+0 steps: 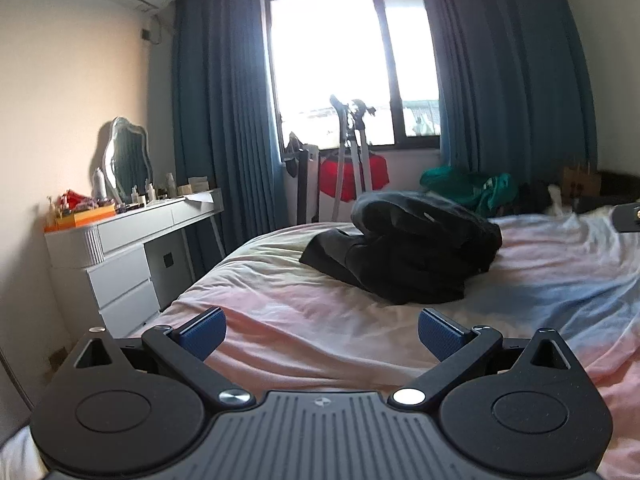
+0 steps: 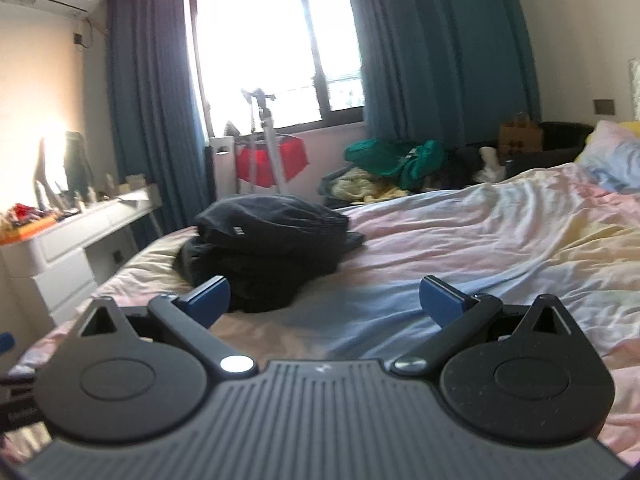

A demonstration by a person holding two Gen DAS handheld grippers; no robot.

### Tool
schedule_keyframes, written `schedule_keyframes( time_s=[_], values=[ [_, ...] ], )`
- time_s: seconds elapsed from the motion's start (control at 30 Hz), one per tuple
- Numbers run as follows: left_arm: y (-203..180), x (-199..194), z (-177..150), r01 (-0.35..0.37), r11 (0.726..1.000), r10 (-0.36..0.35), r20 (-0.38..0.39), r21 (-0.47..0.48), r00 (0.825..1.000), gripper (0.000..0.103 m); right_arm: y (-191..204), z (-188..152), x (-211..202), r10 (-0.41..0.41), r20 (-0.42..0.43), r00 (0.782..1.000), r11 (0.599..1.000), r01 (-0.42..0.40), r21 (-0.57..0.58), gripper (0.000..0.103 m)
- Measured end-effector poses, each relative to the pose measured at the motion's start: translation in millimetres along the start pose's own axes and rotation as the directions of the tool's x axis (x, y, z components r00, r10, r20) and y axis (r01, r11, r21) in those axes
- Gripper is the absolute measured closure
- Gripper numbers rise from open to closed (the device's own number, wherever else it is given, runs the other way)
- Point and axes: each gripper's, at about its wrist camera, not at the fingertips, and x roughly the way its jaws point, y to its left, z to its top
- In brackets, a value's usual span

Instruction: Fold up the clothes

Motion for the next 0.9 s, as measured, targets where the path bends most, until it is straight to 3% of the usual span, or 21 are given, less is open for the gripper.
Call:
schedule_keyframes(
  time_s=[0.23,0.43,0.63,0.77,0.8,0.87,0.9],
  values=[
    [-65,50,55,0.041,0.990,-0.045,0.026,0.137,0.999,0.000,-35,2,5,-0.077,-0.026,0.997,0.996,0.078,0.035,0.000],
    [-148,139,94,0.117,0.971,-0.120,0.001,0.207,0.993,0.002,-65,0,18,-0.129,-0.054,0.990,0.983,0.135,0.127,0.000],
    [-244,235,107,0.194,0.949,-0.179,-0.082,0.250,0.980,0.012,-93,-17,43,-0.168,-0.069,0.983,0.954,0.180,0.240,0.000],
    [-299,288,99,0.169,0.919,-0.147,-0.089,0.356,0.985,0.012,-105,-24,65,-0.177,-0.098,0.979,0.937,0.199,0.288,0.000],
    [-310,300,97,0.161,0.912,-0.133,-0.099,0.378,0.986,0.014,-107,-24,69,-0.176,-0.095,0.980,0.934,0.197,0.299,0.000],
    [-321,327,92,0.124,0.919,-0.081,-0.131,0.373,0.988,0.028,-106,-27,74,-0.173,-0.090,0.981,0.934,0.193,0.302,0.000],
    [-326,341,90,0.105,0.924,-0.053,-0.148,0.368,0.988,0.029,-105,-29,77,-0.171,-0.090,0.981,0.935,0.190,0.298,0.000]
  ],
)
